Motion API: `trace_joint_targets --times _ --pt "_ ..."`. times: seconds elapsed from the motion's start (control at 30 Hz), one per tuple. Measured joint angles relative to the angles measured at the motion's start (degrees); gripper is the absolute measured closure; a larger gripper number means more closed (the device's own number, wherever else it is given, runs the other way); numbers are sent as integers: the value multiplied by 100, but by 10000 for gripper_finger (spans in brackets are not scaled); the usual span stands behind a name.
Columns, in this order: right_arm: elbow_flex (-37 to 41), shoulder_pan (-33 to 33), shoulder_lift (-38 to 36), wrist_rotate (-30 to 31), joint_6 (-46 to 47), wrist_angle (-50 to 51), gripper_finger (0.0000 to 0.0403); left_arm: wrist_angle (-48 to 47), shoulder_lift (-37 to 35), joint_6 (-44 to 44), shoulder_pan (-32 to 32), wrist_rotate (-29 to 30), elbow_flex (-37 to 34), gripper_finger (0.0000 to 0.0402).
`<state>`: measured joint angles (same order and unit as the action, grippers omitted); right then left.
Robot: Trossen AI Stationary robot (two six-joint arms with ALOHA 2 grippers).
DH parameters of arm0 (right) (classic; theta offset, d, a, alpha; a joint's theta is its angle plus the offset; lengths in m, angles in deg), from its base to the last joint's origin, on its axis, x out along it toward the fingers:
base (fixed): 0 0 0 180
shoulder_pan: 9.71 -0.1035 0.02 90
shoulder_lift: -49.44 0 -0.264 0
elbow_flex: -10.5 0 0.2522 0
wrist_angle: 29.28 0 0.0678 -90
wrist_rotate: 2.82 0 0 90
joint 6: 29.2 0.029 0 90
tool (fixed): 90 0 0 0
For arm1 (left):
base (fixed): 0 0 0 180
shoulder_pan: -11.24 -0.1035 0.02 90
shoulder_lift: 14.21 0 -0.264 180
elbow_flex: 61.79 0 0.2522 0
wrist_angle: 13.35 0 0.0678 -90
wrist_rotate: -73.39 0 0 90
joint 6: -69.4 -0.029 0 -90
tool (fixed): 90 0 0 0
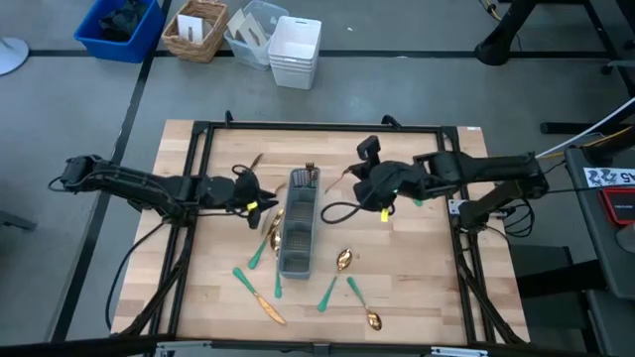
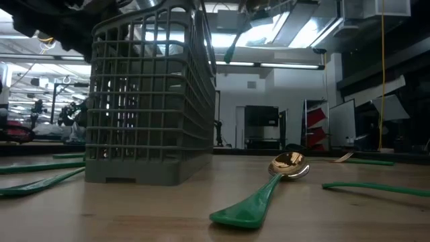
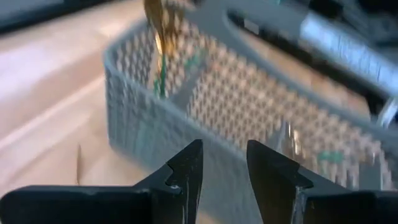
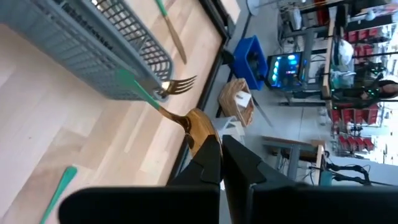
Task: Sort silverware
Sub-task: Put the green spoon into the utensil rack
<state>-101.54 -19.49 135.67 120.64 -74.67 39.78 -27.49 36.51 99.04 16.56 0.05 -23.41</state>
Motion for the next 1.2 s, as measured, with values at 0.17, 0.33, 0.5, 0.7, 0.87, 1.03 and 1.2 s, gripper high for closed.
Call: trace_joint_targets --times 0.17,0.33,0.5,0.7,0.87,1.03,1.2 --pt "-3 0 -227 -64 8 -312 397 -495 76 731 451 -10 0 284" --pt "-7 0 -262 -891 -12 -865 397 -307 547 1275 881 -14 2 284" --pt "-9 2 -150 -1739 -165 -950 397 237 1354 1739 1097 -8 0 284" --pt "-4 6 257 -2081 -337 -1044 398 1471 2270 1666 1128 -13 2 284" --pt "2 4 585 -2141 -589 -1111 397 2112 2798 1512 1119 -8 75 284" --pt "-4 4 681 -2326 -625 -1021 399 2100 3069 1436 1108 7 258 284" --pt "-8 4 736 -2863 -561 -920 396 2131 3088 1305 1108 7 286 284"
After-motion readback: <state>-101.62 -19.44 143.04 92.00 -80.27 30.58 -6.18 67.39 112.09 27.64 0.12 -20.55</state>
